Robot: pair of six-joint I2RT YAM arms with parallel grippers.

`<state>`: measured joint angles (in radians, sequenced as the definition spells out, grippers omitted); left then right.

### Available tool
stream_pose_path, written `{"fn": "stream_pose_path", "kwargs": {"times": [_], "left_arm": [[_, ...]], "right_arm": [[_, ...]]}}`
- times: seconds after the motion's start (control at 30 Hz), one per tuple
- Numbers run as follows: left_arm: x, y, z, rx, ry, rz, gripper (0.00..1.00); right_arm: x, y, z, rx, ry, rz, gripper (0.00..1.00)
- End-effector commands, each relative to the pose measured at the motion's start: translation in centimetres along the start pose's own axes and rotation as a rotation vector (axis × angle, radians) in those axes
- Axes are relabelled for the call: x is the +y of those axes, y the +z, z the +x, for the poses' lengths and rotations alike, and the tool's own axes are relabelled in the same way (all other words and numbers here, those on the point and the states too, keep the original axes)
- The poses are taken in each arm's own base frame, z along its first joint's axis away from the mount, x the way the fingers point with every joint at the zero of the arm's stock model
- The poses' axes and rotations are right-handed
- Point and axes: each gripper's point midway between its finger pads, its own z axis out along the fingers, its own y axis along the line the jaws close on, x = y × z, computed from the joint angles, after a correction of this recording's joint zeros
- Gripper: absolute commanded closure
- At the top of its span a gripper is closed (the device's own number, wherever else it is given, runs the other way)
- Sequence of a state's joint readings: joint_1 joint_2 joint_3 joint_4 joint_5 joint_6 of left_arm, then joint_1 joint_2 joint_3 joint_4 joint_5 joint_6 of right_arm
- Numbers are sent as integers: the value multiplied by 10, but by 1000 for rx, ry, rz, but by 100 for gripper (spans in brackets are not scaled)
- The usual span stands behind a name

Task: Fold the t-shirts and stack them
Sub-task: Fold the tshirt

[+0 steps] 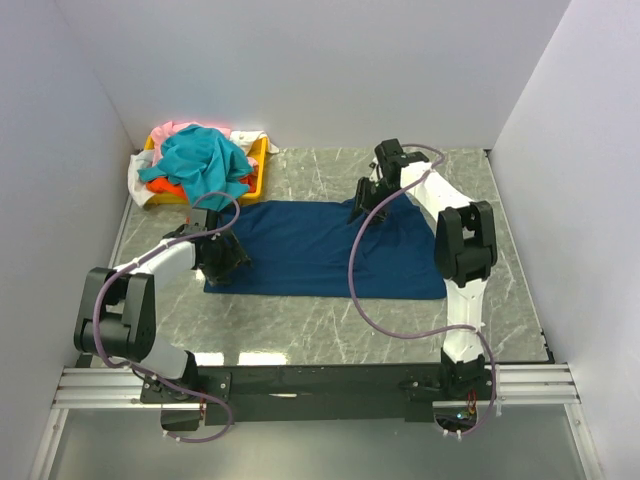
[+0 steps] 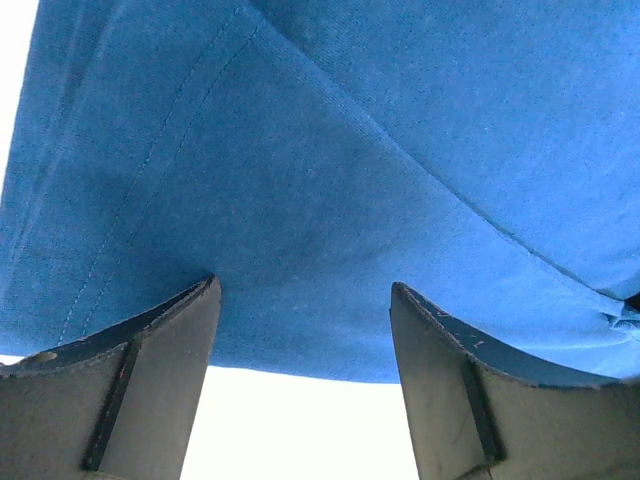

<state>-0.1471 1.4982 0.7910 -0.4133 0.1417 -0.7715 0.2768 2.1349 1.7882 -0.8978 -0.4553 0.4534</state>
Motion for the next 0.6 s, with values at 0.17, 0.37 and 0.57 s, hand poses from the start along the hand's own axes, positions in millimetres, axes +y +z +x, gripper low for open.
{"fn": "stream_pose_path", "kwargs": {"times": [0.17, 0.37, 0.57], "left_arm": [[-23, -20, -20, -84, 70, 33, 25], [-55, -22, -36, -136, 86, 152, 25], [-51, 12, -30, -76, 103, 150, 23]], "right_arm": [[-13, -73, -13, -181, -1, -29, 53], [-71, -63, 10, -138, 101, 60, 53], [-111, -42, 29, -72, 175, 95, 54]]}}
